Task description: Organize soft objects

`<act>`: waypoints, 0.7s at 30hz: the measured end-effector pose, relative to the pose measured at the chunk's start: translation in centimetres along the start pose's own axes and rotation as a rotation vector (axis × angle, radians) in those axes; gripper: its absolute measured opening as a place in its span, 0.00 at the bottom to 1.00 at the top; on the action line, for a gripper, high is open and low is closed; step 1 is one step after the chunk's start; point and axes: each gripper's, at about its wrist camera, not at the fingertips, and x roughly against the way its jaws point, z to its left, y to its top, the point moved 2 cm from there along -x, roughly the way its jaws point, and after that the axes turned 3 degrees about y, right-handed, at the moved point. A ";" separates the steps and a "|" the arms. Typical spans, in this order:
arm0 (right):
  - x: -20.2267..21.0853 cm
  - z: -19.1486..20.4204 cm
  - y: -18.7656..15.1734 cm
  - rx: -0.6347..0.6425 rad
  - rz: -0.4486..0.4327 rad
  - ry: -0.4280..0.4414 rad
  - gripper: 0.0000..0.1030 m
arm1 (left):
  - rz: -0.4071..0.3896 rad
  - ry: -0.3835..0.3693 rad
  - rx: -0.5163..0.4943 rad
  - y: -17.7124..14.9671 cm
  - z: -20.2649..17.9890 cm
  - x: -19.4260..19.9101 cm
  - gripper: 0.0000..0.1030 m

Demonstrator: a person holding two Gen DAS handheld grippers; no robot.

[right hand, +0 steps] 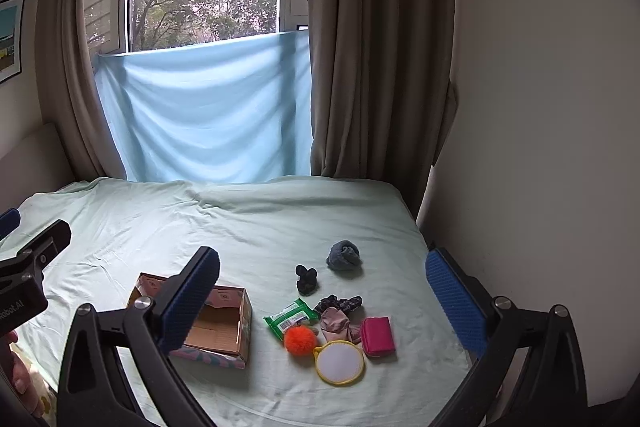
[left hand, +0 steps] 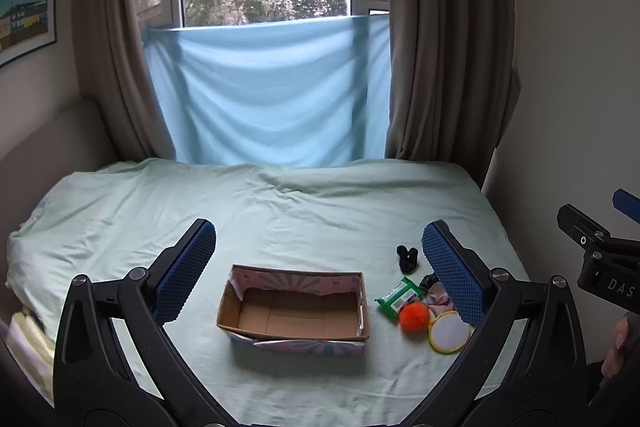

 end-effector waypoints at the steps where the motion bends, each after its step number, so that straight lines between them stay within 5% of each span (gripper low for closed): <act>1: -0.1 0.2 -0.1 0.005 0.001 -0.001 1.00 | 0.001 0.000 0.000 0.0 0.0 0.0 0.99; 21: -0.8 0.1 0.8 0.015 -0.006 0.012 1.00 | 0.010 -0.010 0.005 0.1 0.2 -0.6 0.99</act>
